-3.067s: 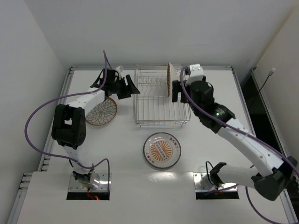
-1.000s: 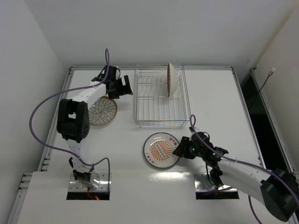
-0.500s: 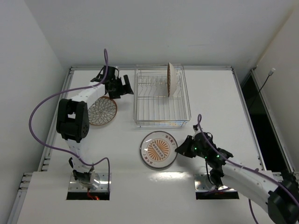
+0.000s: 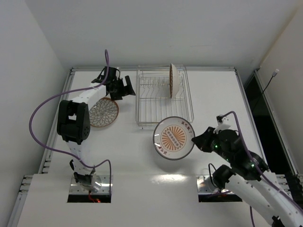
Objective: Load the plates into the dish rack
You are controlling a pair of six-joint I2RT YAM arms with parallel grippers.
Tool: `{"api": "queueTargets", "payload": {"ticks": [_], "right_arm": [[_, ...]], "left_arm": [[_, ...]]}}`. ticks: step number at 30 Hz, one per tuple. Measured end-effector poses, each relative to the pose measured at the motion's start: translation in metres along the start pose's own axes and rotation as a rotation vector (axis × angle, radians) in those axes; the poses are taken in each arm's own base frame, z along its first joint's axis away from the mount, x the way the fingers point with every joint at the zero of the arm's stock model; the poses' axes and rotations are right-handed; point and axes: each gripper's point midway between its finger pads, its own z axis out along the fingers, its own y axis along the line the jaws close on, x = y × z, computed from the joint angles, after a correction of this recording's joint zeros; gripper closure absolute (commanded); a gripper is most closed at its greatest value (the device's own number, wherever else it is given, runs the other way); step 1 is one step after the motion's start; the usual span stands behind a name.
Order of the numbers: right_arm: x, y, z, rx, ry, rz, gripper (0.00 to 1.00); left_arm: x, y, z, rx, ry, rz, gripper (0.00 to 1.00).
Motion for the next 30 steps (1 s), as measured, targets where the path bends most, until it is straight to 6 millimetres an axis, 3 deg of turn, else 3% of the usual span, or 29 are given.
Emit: {"api": "queueTargets", "payload": {"ticks": [6, 9, 13, 19, 26, 30], "right_arm": [[-0.03, 0.004, -0.013, 0.08, -0.034, -0.08, 1.0], [-0.065, 0.008, -0.017, 0.176, -0.094, -0.131, 1.0], [-0.121, 0.03, -0.007, 0.256, -0.206, -0.186, 1.0], [-0.189, 0.067, 0.035, 0.373, -0.322, -0.292, 1.0], [-0.238, 0.098, 0.106, 0.531, -0.378, -0.476, 1.0], [-0.254, 0.11, 0.147, 0.63, -0.397, -0.564, 1.0]], "left_arm": [[0.0, 0.0, 0.0, 0.001, 0.001, -0.003, 0.16], [0.0, 0.0, 0.0, 0.001, 0.0, -0.005, 0.16], [0.0, 0.0, 0.0, 0.001, 0.0, -0.007, 0.16], [0.002, 0.001, 0.001, -0.003, 0.002, -0.017, 0.16], [0.003, 0.001, 0.002, -0.003, 0.002, -0.019, 0.16], [0.002, 0.002, 0.002, -0.003, 0.001, -0.019, 0.16]]}}
